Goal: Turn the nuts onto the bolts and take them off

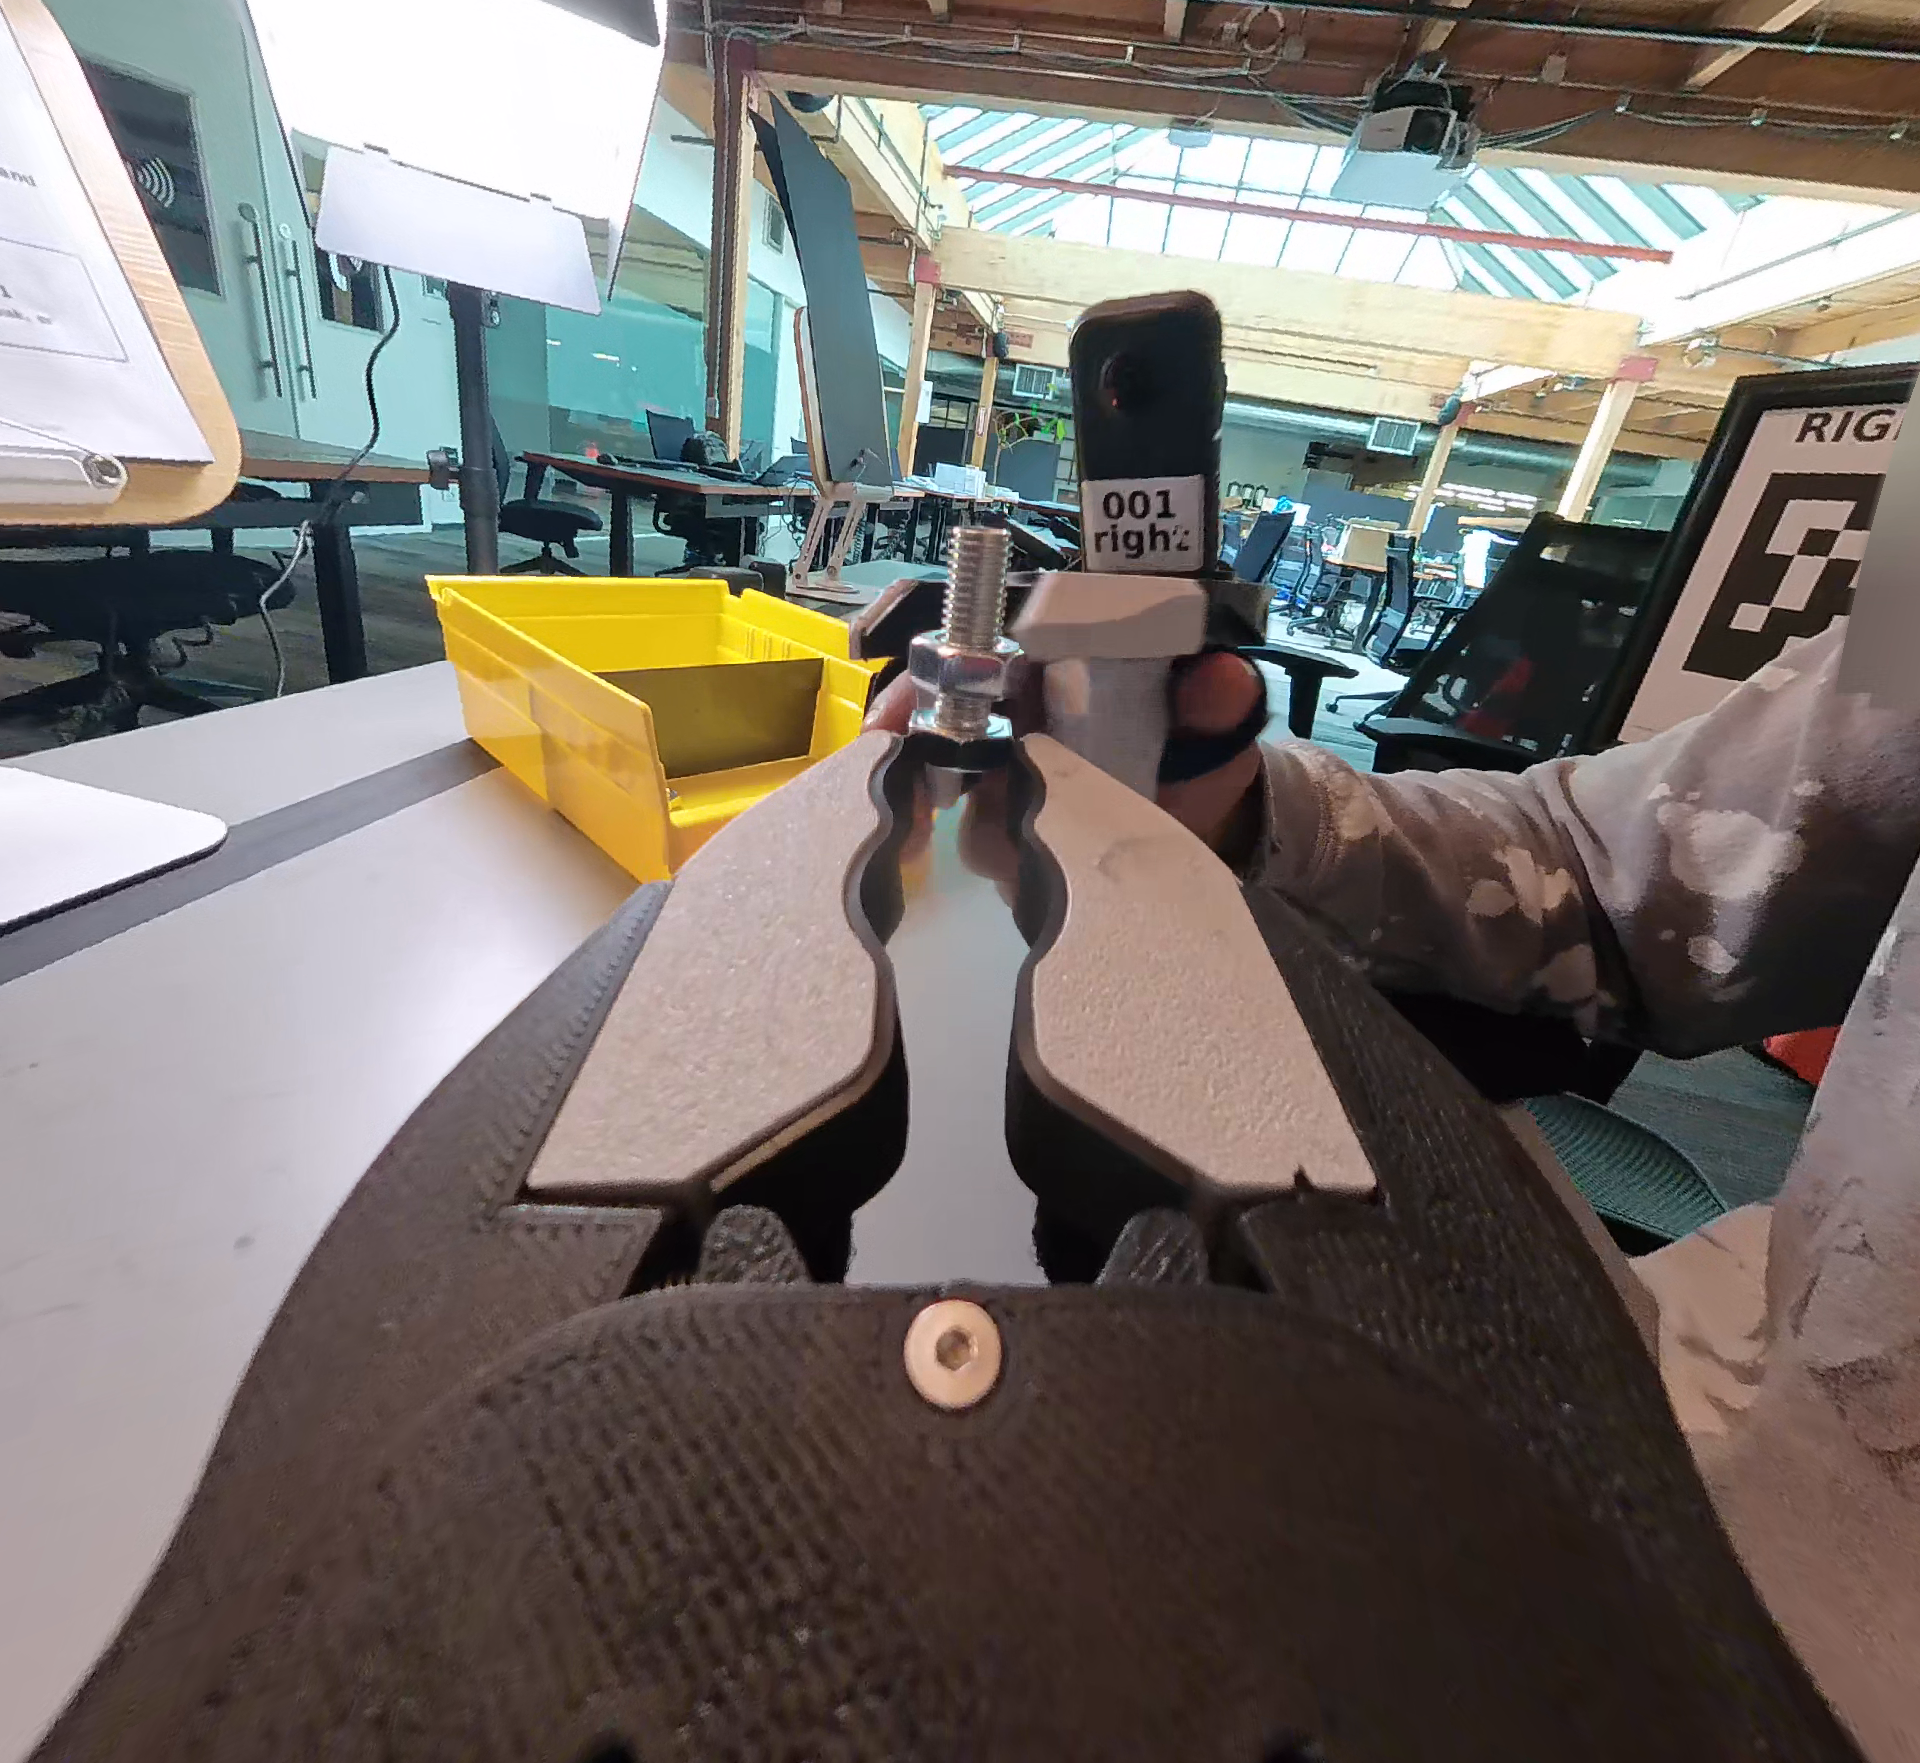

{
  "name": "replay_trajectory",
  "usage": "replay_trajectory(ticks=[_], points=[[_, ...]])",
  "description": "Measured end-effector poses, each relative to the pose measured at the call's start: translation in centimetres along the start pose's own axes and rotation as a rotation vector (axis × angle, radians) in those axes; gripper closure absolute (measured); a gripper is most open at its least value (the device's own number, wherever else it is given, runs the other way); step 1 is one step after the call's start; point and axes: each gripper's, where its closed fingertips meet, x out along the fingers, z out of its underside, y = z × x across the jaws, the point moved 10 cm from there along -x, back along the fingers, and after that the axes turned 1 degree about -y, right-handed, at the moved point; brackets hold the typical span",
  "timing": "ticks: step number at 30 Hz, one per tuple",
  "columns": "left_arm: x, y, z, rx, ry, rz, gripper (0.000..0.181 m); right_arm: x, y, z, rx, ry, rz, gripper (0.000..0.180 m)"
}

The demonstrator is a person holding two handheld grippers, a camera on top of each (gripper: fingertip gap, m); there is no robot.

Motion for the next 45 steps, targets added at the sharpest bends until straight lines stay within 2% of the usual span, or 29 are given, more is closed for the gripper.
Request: replay_trajectory(ticks=[2,4,5,7,13,16,18,19,22,26,29,30,31,34,38,41,42,43,45], points=[[0.1,0.1,0.2,-0.003,-0.005,0.007,0.163,0.6,-0.6,0.2,-0.018,-0.028,-0.013,0.148],[0.1,0.2,0.0,-0.002,0.004,0.009,0.163,0.4,-0.5,0.1,-0.034,-0.016,0.008,0.151],[-0.1,0.1,-0.2,-0.004,0.018,0.022,0.163,-0.1,0.1,-0.1,-0.015,0.005,0.052,0.169],[-0.3,0.1,-0.6,0.000,0.031,0.017,0.163,-1.0,1.2,-0.4,0.019,0.051,0.100,0.172],[-0.1,-0.1,-0.2,-0.003,0.011,0.004,0.163,0.3,-0.4,-0.1,0.006,0.016,0.009,0.151],[0.0,0.2,-0.2,0.004,0.004,0.014,0.163,0.6,-0.5,0.1,-0.006,-0.004,0.006,0.147],[-0.2,0.2,-0.4,0.000,0.024,0.035,0.163,-0.3,0.6,-0.1,0.009,0.033,0.093,0.168],[-0.2,0.2,-0.6,0.006,0.025,0.031,0.163,-0.8,1.1,-0.3,0.026,0.061,0.116,0.172],[-0.2,0.2,-0.7,0.011,0.015,0.012,0.163,-1.3,1.2,-0.7,0.040,0.069,0.080,0.162],[0.0,0.0,-0.1,-0.004,-0.013,0.000,0.163,0.5,-0.7,0.0,-0.003,0.002,-0.002,0.147],[0.1,0.2,-0.2,0.001,-0.013,0.011,0.163,0.5,-0.4,0.2,-0.022,-0.004,0.011,0.147],[-0.1,0.2,-0.3,-0.005,0.004,0.024,0.163,0.1,0.0,0.1,0.009,0.012,0.035,0.162],[-0.2,0.2,-0.5,-0.008,0.015,0.041,0.163,-0.4,0.6,0.0,0.027,0.040,0.068,0.164],[-0.2,0.3,-0.7,0.012,0.011,0.036,0.163,-0.9,1.1,-0.2,0.026,0.044,0.066,0.156],[0.1,0.1,-0.1,-0.005,-0.022,0.008,0.163,0.6,-0.9,0.1,-0.024,0.008,0.004,0.146],[0.1,0.3,-0.1,0.001,-0.025,0.011,0.163,0.7,-0.7,0.2,-0.032,-0.002,0.032,0.146],[0.0,0.2,-0.2,-0.005,-0.016,0.009,0.163,0.4,-0.4,0.1,-0.015,0.003,0.028,0.147],[-0.2,0.0,-0.3,-0.013,0.006,0.019,0.163,0.0,0.1,0.0,0.003,0.021,0.073,0.163],[-0.4,0.0,-0.7,-0.006,0.015,0.015,0.163,-0.9,0.9,-0.2,-0.010,0.048,0.115,0.162]])
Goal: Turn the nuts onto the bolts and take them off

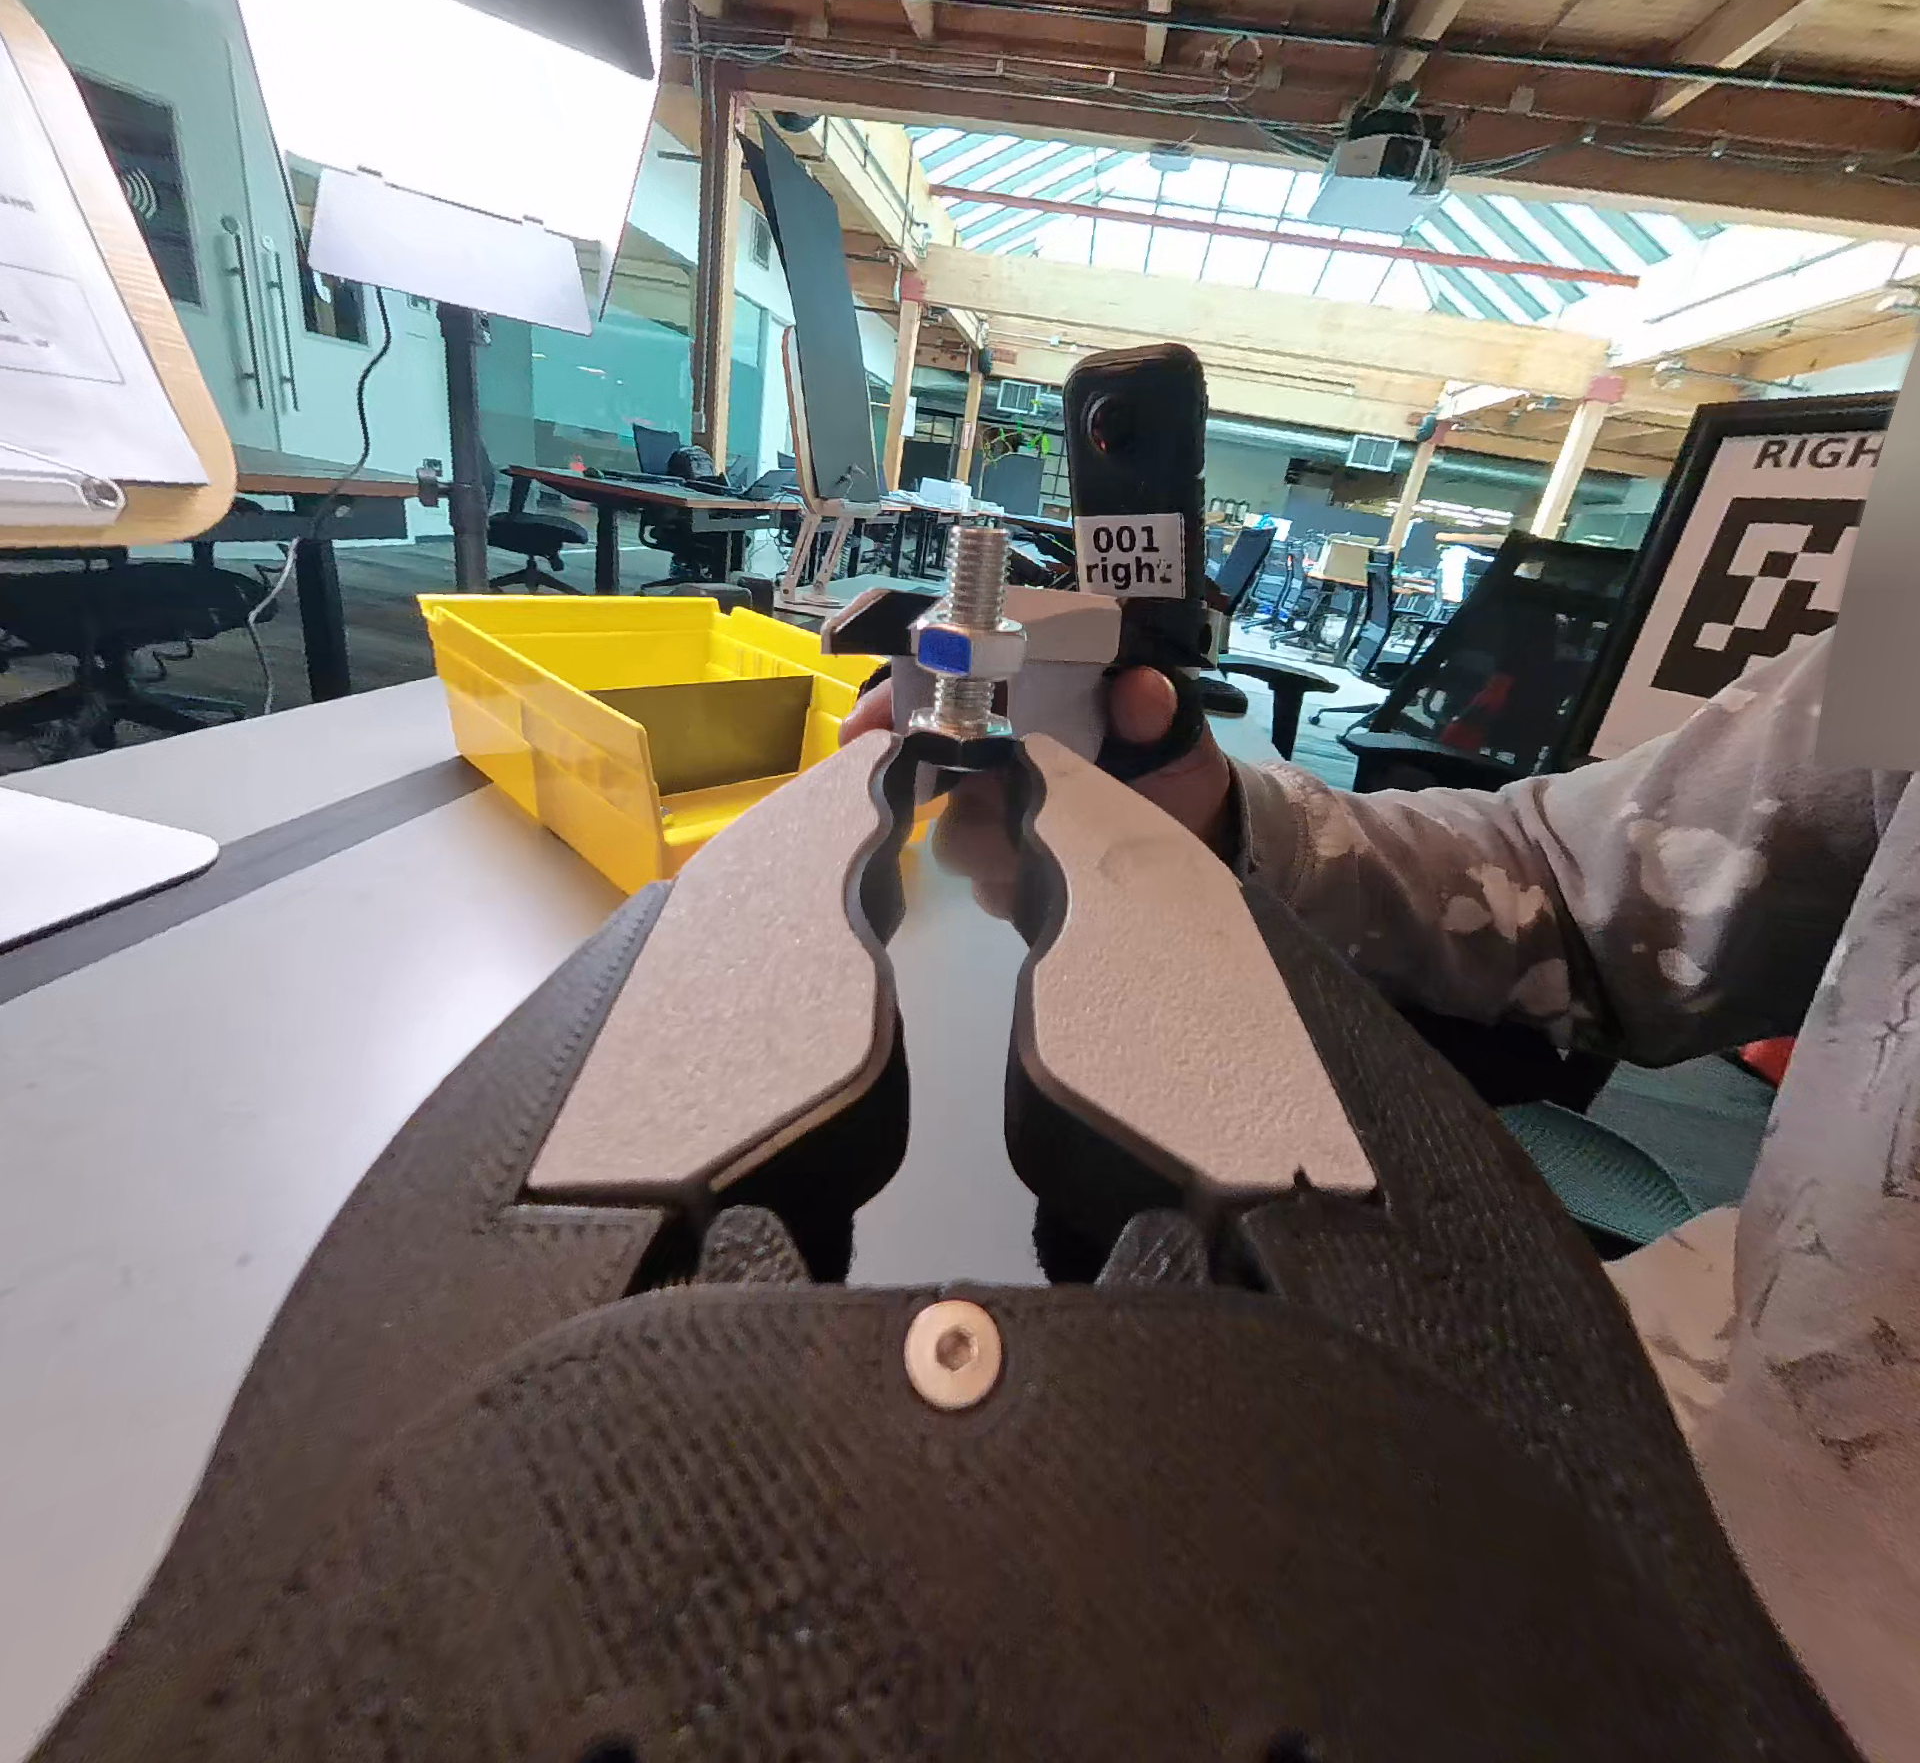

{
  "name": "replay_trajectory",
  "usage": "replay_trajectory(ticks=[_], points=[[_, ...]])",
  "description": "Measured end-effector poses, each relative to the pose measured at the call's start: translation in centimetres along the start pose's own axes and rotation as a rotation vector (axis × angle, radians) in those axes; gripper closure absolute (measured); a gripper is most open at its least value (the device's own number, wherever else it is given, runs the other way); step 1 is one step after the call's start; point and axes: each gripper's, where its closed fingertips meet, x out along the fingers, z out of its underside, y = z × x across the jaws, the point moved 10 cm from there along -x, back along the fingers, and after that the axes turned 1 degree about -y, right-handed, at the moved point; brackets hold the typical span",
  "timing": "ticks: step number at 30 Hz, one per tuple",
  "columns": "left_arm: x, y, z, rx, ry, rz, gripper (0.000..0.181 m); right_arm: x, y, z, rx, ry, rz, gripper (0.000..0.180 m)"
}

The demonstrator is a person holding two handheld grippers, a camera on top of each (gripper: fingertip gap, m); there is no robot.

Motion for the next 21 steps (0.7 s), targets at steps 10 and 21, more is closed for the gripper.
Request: replay_trajectory(ticks=[10,21], points=[[0.4,0.1,0.6,-0.010,-0.023,-0.009,0.163,1.0,-1.5,0.2,-0.017,-0.045,-0.078,0.156],[0.5,0.1,0.7,-0.006,-0.046,-0.006,0.163,1.3,-1.8,0.5,-0.023,-0.042,-0.075,0.150]])
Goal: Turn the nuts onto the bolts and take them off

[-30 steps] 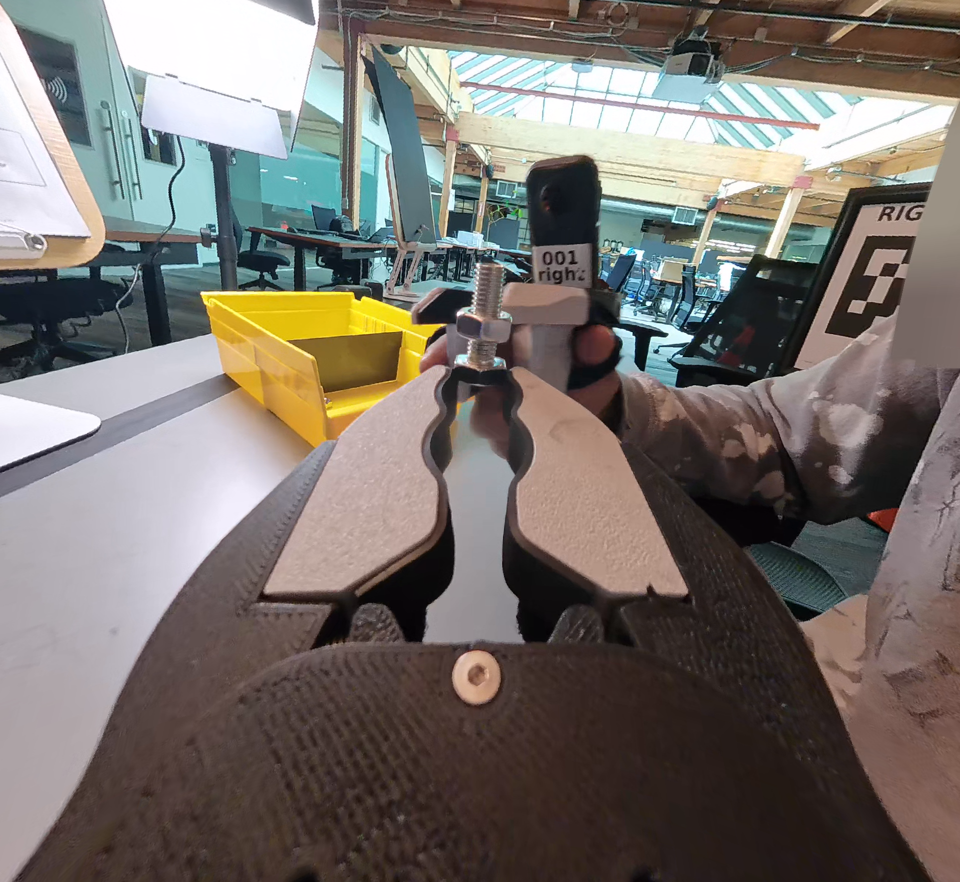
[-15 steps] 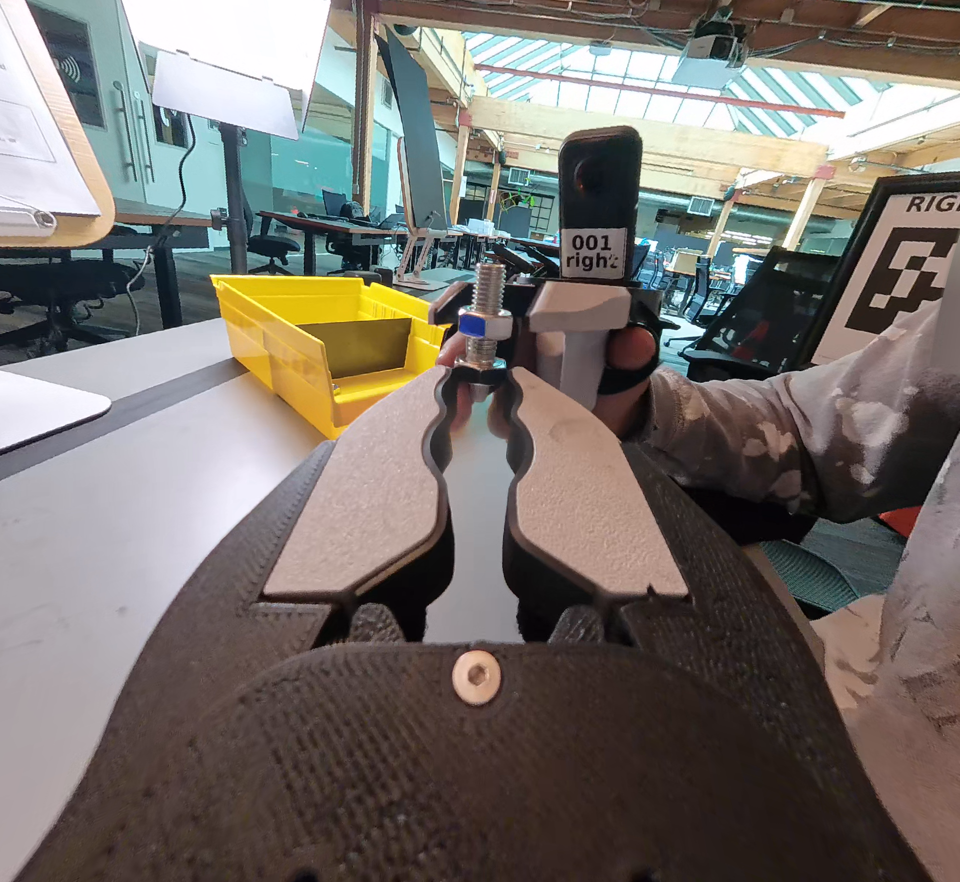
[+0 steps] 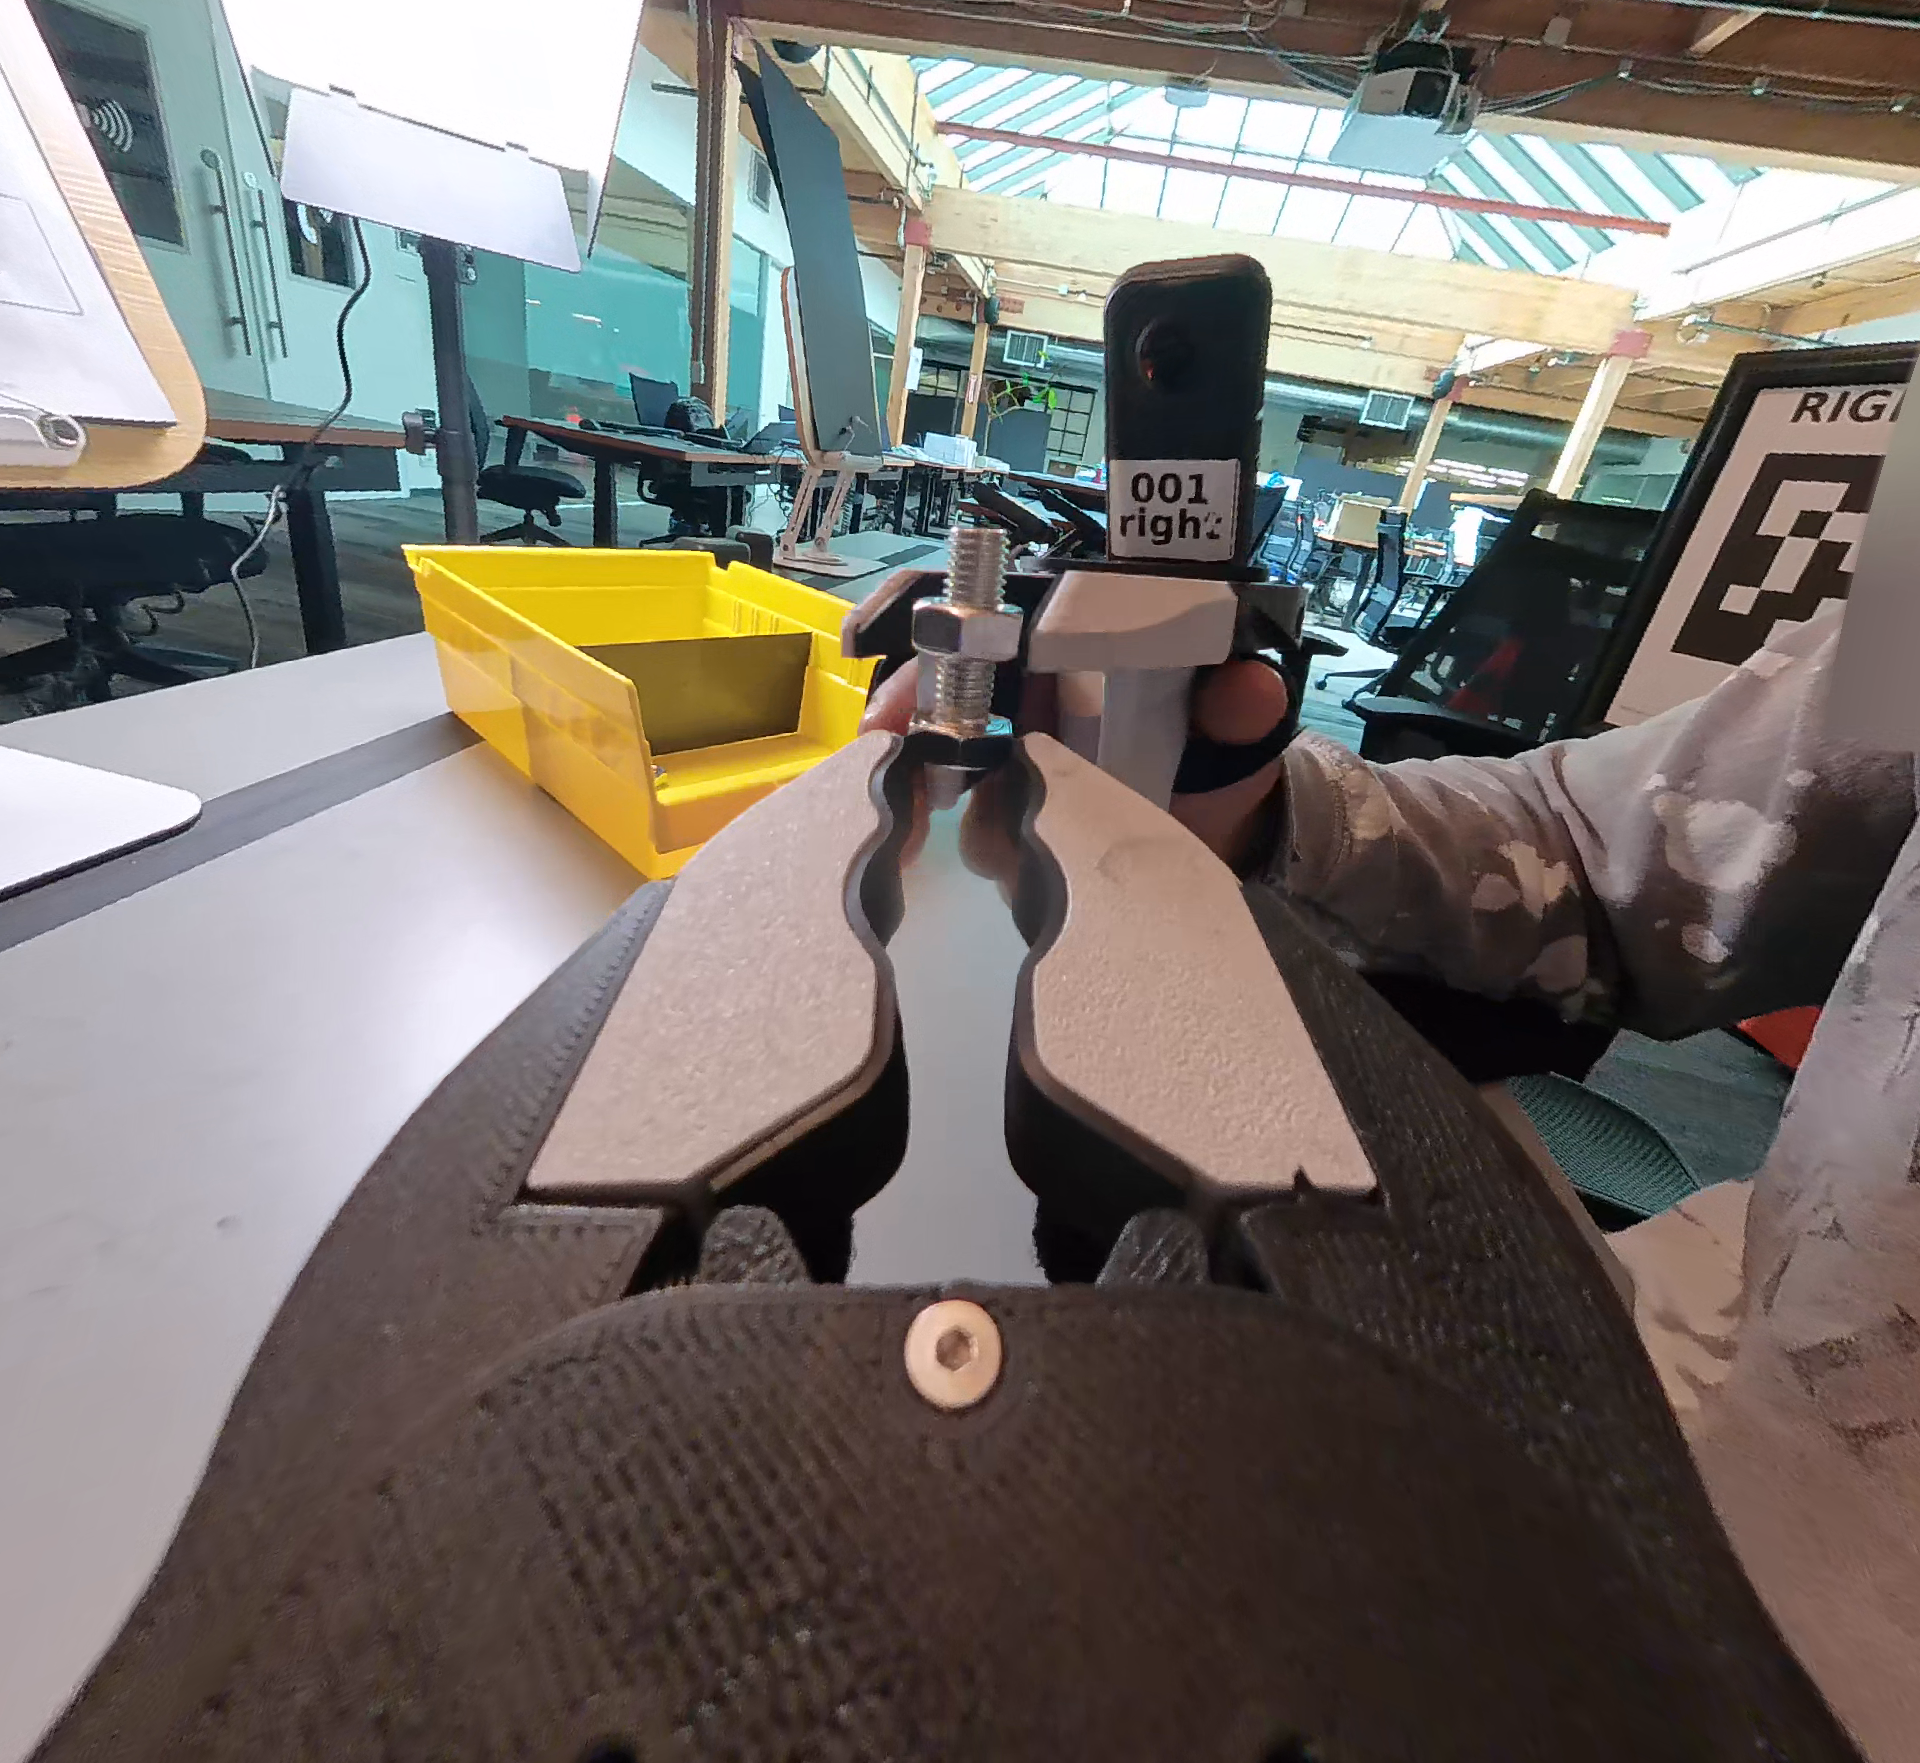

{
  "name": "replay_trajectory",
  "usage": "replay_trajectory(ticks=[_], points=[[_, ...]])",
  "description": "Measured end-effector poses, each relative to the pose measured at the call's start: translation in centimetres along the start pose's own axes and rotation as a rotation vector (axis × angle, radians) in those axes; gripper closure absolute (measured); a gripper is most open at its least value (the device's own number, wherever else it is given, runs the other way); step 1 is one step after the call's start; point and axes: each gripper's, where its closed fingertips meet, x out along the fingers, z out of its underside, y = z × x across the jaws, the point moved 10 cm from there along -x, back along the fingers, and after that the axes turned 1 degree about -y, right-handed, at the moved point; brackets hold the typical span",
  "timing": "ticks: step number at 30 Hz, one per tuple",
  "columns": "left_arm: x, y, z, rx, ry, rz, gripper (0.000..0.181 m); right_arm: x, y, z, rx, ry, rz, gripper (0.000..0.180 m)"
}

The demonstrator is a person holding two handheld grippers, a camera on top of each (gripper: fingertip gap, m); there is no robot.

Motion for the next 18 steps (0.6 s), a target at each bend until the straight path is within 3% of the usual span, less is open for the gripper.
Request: replay_trajectory(ticks=[1,3,11,14,16,18], points=[[0.0,0.0,-0.1,-0.003,0.003,-0.005,0.163,-0.2,0.4,0.0,0.014,0.006,-0.004,0.149],[-0.3,-0.2,-0.3,-0.013,0.022,0.012,0.163,-1.1,1.6,-0.1,0.054,0.047,0.062,0.170],[0.0,-0.3,0.0,-0.016,-0.010,-0.005,0.163,-0.2,0.2,0.1,0.017,0.029,-0.024,0.150],[0.1,0.0,0.1,-0.011,-0.016,0.006,0.163,-0.3,0.2,0.0,0.006,0.034,-0.027,0.155],[-0.2,-0.2,-0.1,-0.023,0.012,0.029,0.163,-1.0,1.3,-0.1,0.030,0.058,0.043,0.176],[-0.3,-0.1,-0.5,-0.005,0.018,0.019,0.163,-1.8,2.3,-0.2,0.038,0.074,0.080,0.174]])
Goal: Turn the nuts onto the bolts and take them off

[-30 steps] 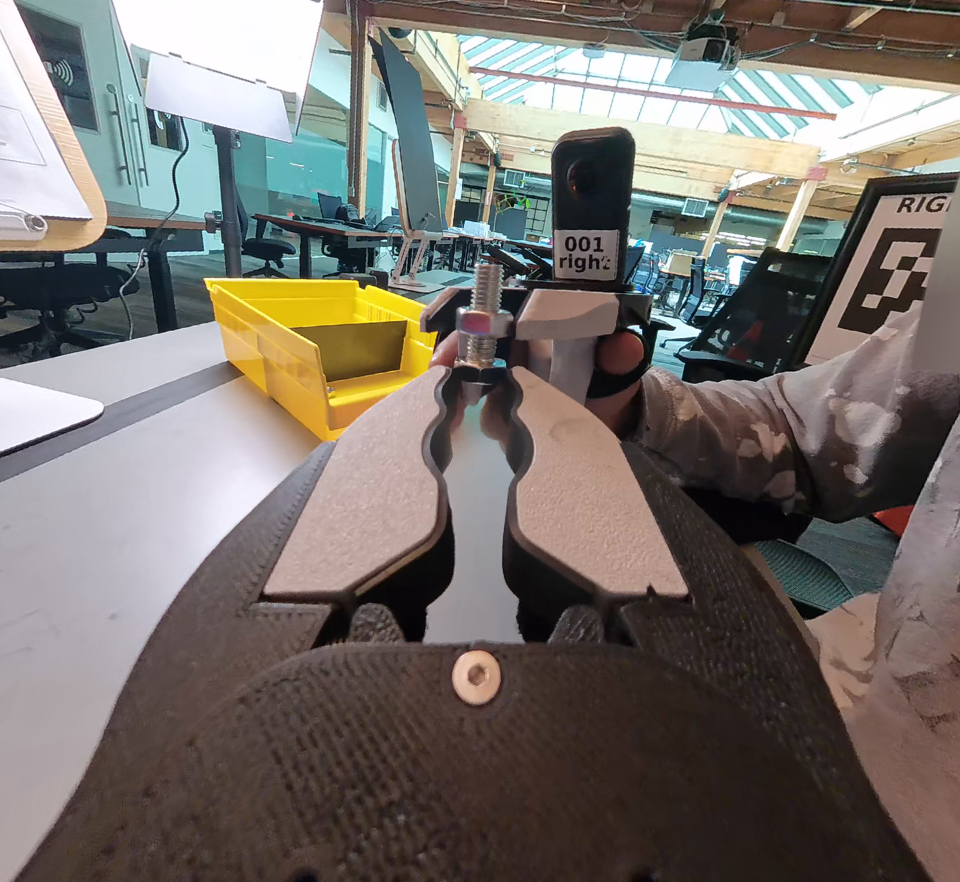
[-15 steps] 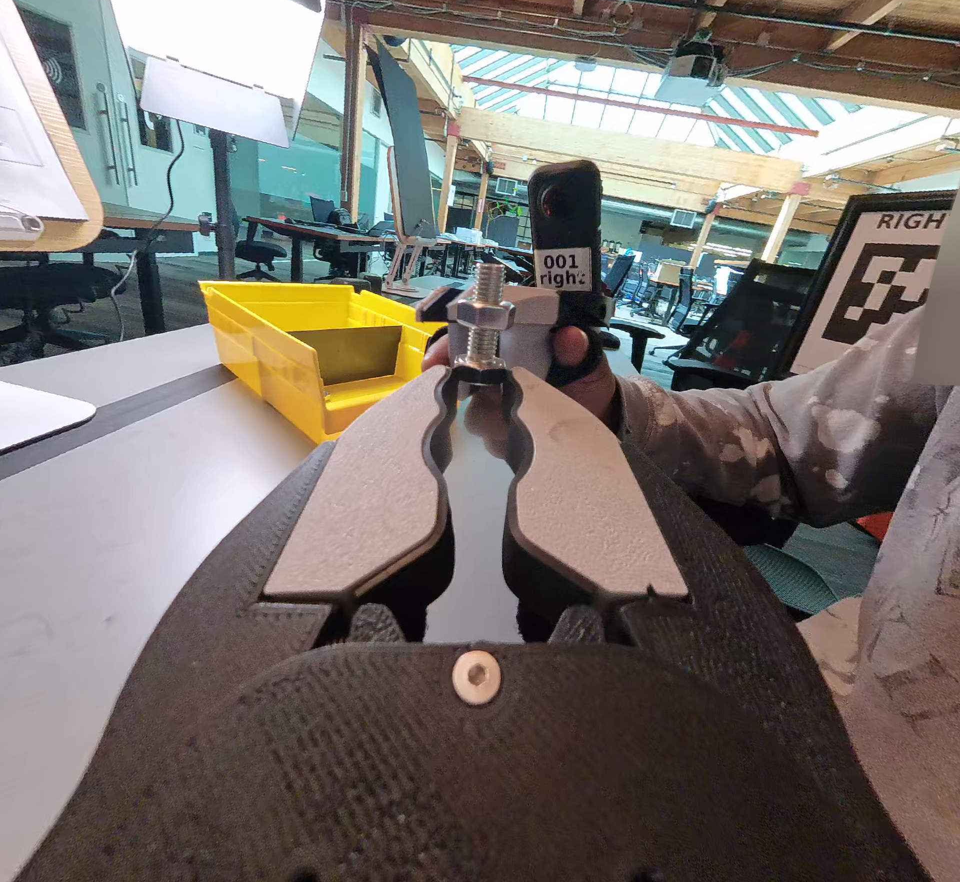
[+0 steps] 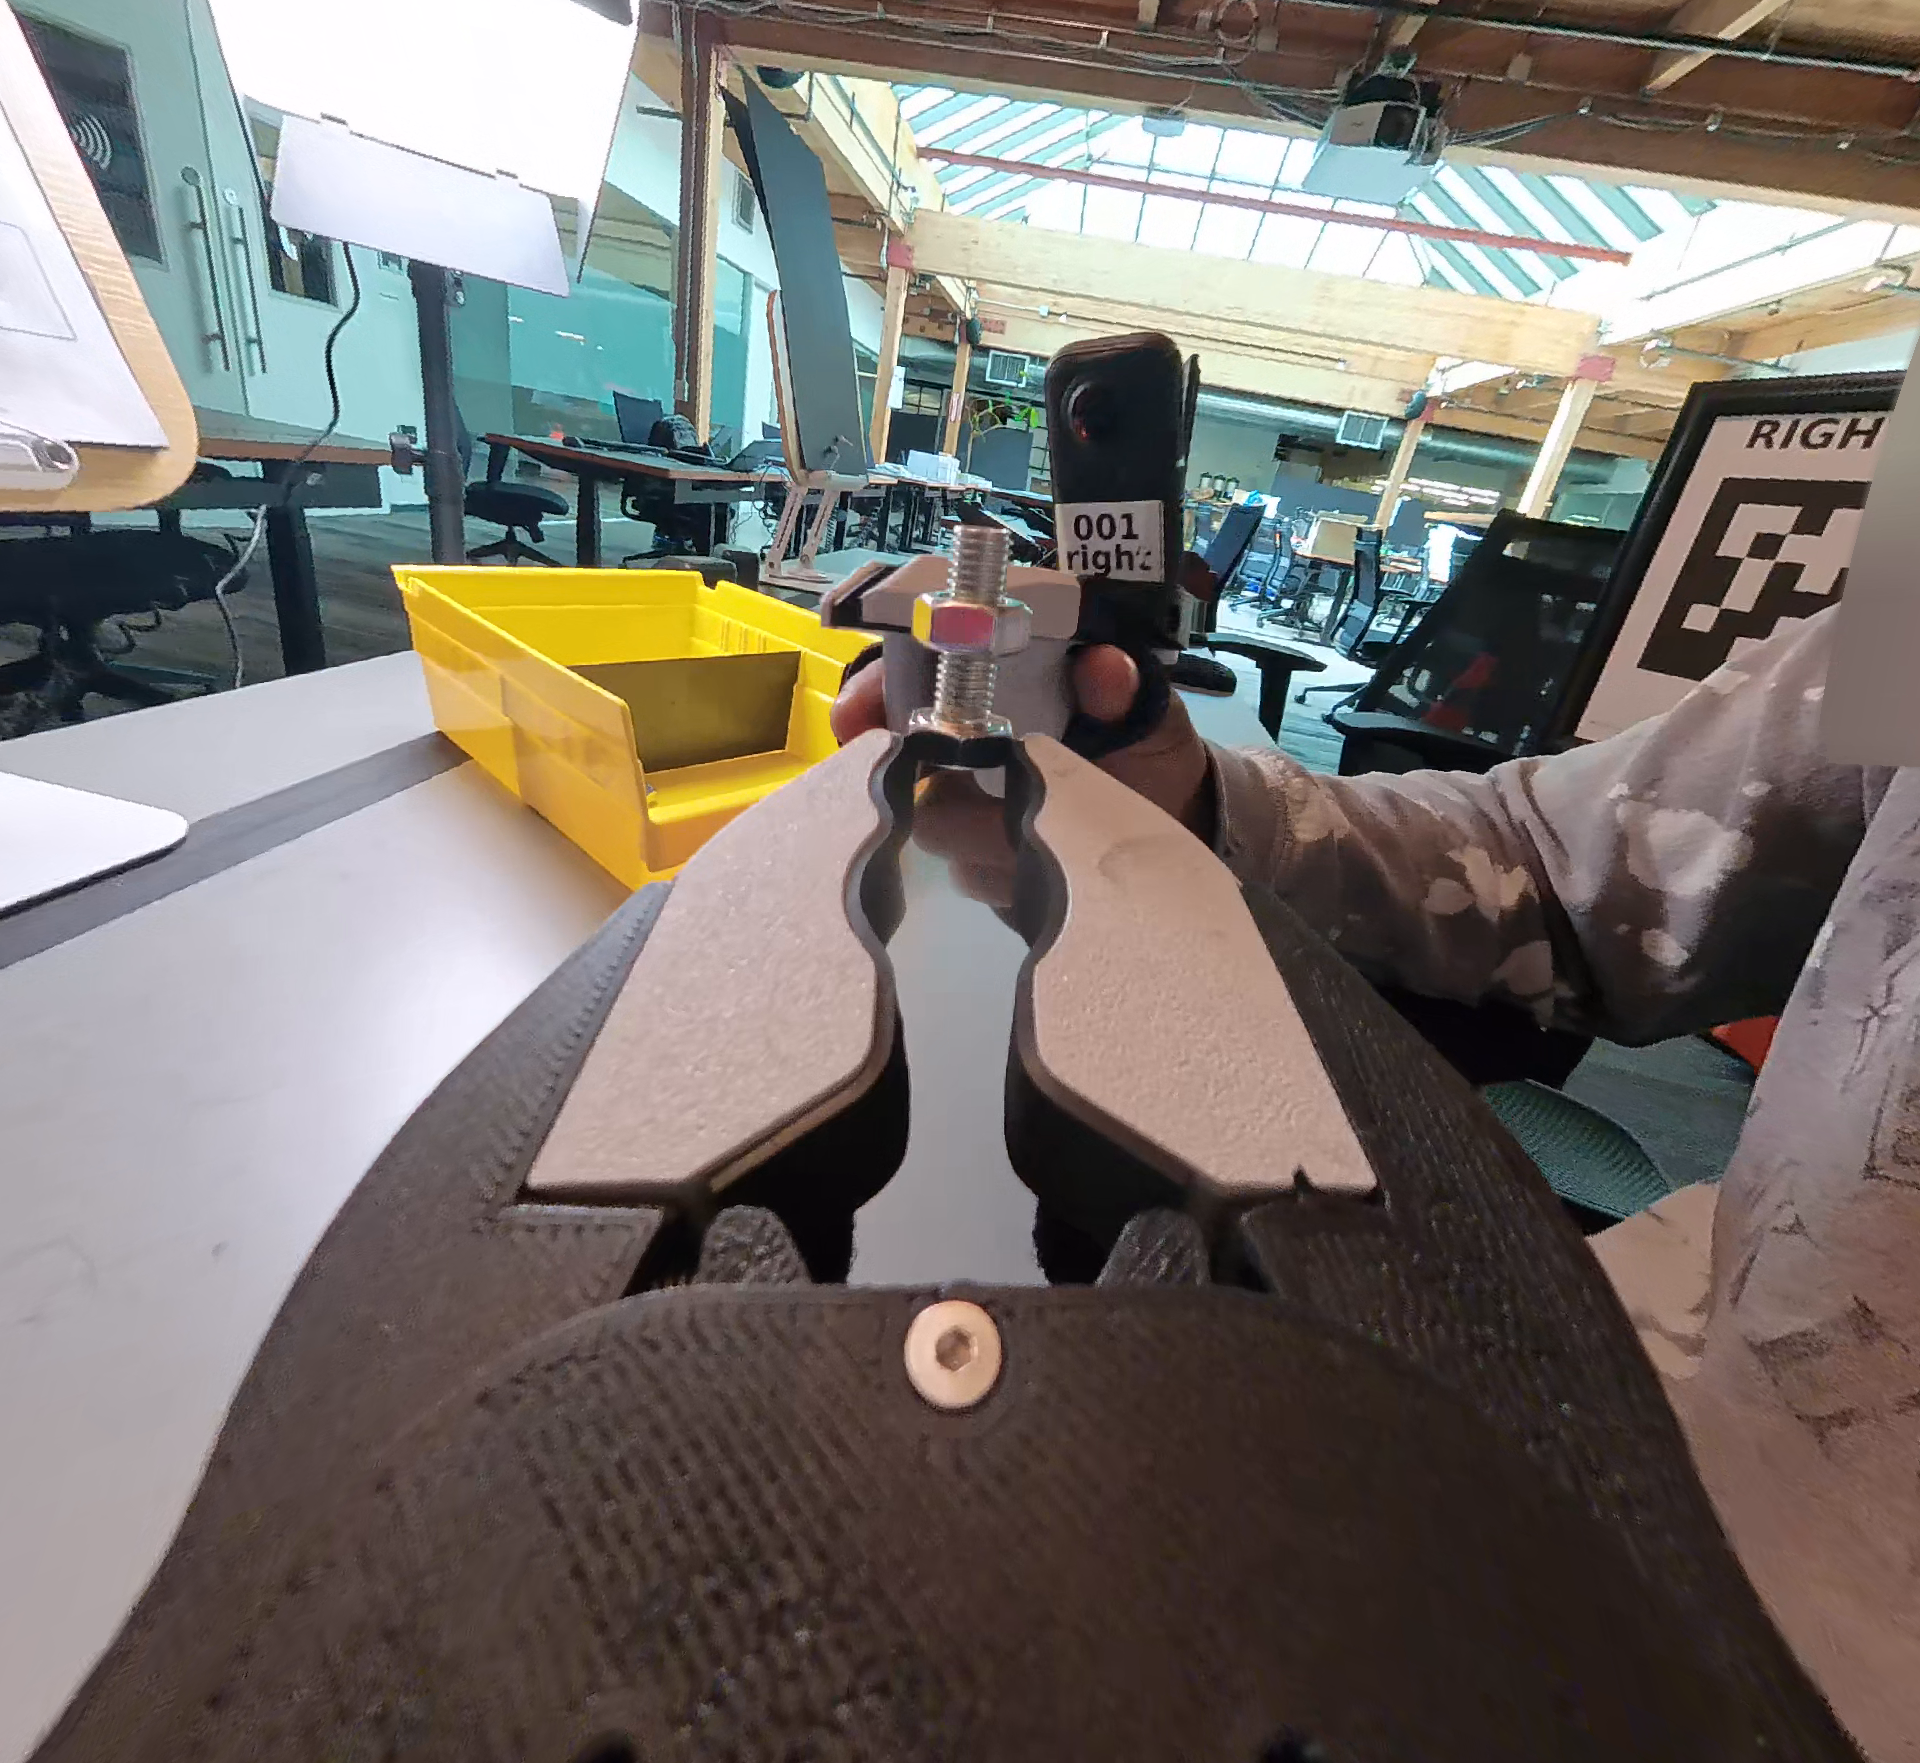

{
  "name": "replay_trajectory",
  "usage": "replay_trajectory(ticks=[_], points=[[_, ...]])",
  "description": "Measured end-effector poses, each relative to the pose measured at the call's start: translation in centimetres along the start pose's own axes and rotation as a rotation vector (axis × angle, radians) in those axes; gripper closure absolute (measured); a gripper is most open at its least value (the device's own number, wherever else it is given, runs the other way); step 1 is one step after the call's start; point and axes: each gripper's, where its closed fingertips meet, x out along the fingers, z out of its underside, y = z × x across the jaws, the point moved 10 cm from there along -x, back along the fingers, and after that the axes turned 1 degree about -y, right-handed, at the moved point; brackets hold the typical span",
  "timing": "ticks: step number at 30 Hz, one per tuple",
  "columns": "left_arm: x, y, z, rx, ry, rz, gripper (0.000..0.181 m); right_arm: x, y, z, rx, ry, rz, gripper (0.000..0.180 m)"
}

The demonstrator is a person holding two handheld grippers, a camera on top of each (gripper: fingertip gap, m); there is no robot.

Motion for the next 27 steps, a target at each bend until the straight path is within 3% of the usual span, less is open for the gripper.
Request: replay_trajectory(ticks=[7,10,12,21,23,25,27], points=[[0.4,-0.1,0.7,-0.015,-0.038,-0.011,0.163,1.6,-2.6,0.4,-0.045,-0.056,-0.102,0.148],[0.4,0.1,0.7,-0.013,-0.033,-0.008,0.163,1.4,-2.1,0.4,-0.030,-0.055,-0.097,0.151],[0.1,-0.2,0.4,-0.025,0.000,0.008,0.163,0.8,-1.1,0.2,-0.002,-0.025,-0.026,0.169],[0.3,0.0,0.5,-0.014,-0.015,0.004,0.163,1.5,-2.5,0.2,-0.026,-0.042,-0.096,0.147],[0.3,0.0,0.5,-0.013,-0.010,0.001,0.163,1.4,-2.2,0.1,-0.024,-0.040,-0.084,0.148],[0.1,-0.1,0.3,-0.024,0.009,0.016,0.163,0.9,-1.4,-0.1,-0.008,-0.011,-0.014,0.168],[0.0,0.0,0.1,-0.004,0.009,0.004,0.163,0.5,-1.0,-0.4,-0.005,0.005,-0.002,0.167]])
